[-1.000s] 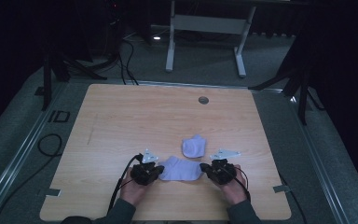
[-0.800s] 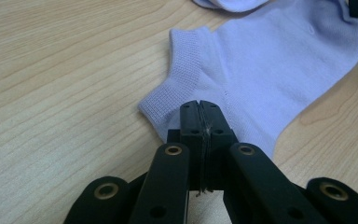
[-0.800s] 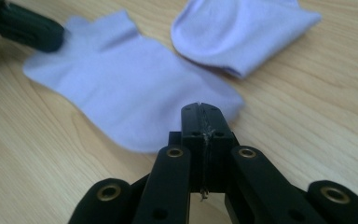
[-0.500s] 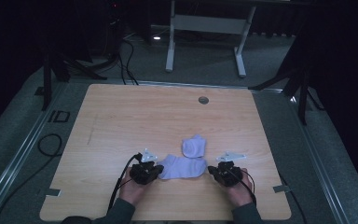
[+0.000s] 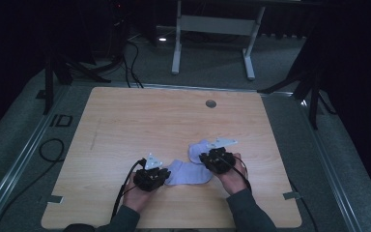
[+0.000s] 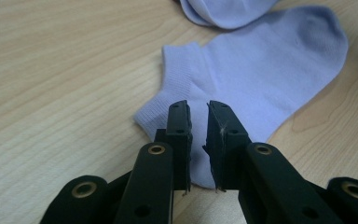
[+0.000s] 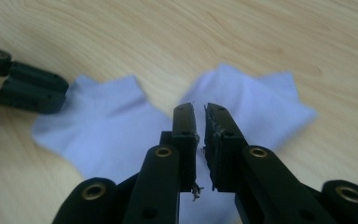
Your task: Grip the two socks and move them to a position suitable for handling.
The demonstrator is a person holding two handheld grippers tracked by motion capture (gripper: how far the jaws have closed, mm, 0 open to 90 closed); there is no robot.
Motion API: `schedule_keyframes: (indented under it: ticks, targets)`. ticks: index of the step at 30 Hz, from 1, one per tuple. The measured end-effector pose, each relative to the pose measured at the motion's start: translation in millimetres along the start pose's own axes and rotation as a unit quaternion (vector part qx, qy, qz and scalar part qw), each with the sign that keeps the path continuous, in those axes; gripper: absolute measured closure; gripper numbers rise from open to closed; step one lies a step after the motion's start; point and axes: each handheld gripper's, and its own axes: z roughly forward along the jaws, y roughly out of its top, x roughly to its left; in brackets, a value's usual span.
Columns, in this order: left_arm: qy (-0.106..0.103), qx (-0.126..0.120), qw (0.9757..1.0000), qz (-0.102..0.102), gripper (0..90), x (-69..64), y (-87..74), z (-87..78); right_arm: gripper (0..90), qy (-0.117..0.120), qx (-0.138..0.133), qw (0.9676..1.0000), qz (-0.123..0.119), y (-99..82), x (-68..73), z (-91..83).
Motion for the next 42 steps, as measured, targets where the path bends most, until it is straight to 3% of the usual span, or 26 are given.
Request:
schedule_keyframes:
  ticks: [2,8,14,16,17,20,32,42]
  targets:
    - [0.002,-0.002,1.0000,-0.003,78.2,2.3,-0.1,-1.8,79.5,0.000,0.012,0.9999,-0.004,13.4,3.3,15.2]
    - [0.006,-0.003,1.0000,-0.005,78.7,3.8,0.0,-2.7,74.8,0.000,0.032,0.9995,-0.004,29.9,6.0,44.2]
    - [0.006,-0.002,1.0000,-0.004,78.6,3.0,-0.1,-2.2,73.8,-0.008,0.063,0.9979,0.011,31.9,3.0,67.2]
    - [0.006,-0.001,1.0000,-0.006,78.6,2.6,-0.2,-1.6,75.8,-0.014,0.087,0.9960,0.014,29.1,3.2,78.4]
    - [0.007,0.000,1.0000,-0.006,78.6,2.4,-0.3,-1.2,82.0,-0.016,0.096,0.9952,0.014,27.9,3.6,81.5]
    - [0.009,0.003,0.9999,-0.004,78.6,1.9,-0.5,-0.8,87.2,-0.019,0.095,0.9949,0.027,28.2,2.2,82.6]
    - [0.011,0.009,0.9999,-0.004,78.6,1.3,-1.0,1.6,88.7,0.001,0.076,0.9957,0.053,26.7,-1.7,77.0]
    - [0.011,0.008,0.9999,-0.002,76.8,1.2,-1.1,1.2,88.8,0.011,0.041,0.9969,0.067,31.0,-8.0,54.7]
